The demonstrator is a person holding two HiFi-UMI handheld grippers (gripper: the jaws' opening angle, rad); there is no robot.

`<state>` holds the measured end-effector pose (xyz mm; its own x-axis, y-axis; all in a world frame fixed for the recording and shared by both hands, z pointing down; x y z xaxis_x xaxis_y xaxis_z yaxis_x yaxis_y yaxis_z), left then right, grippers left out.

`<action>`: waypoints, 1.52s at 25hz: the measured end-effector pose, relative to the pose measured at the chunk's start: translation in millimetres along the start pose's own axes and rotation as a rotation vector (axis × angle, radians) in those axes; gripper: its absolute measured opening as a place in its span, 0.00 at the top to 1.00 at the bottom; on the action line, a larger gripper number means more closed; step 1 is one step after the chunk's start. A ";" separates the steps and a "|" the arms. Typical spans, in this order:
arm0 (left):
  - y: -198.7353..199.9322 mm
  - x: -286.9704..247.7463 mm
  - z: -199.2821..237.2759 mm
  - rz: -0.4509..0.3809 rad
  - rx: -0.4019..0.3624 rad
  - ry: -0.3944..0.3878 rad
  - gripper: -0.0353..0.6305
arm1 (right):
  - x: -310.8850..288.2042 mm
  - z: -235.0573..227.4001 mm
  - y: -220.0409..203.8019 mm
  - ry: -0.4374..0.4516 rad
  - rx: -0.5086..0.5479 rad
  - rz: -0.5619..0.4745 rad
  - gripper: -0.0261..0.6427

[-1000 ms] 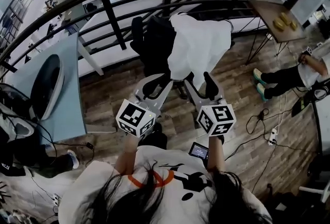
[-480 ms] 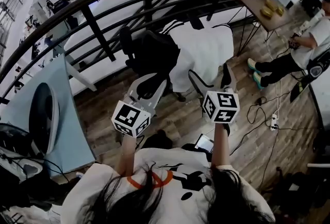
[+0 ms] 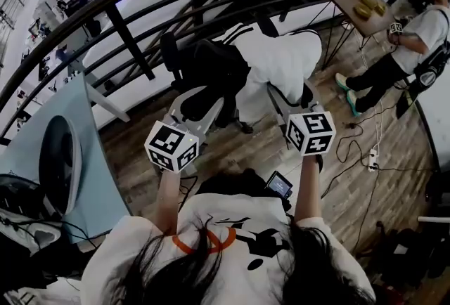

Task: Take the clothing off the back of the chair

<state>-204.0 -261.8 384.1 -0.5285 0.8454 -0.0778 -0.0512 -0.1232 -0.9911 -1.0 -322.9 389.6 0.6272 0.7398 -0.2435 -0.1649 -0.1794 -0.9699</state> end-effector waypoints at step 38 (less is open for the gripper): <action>34.6 -237.8 78.5 0.530 -0.015 -0.918 0.30 | 9.8 -3.0 0.2 0.171 -0.082 -0.041 0.74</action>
<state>-146.6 -507.9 376.8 -0.9182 -0.0321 -0.3948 0.3803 -0.3498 -0.8561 7.4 -317.6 387.0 0.7538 0.6276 -0.1949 -0.0782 -0.2089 -0.9748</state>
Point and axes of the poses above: the fingertips, and each gripper's own axes: x backward along the fingers, z to its left, y out of its top, the point moved 4 cm from there along x, backward along the fingers, and after that the axes turned 8 degrees about y, right-handed, at the moved point
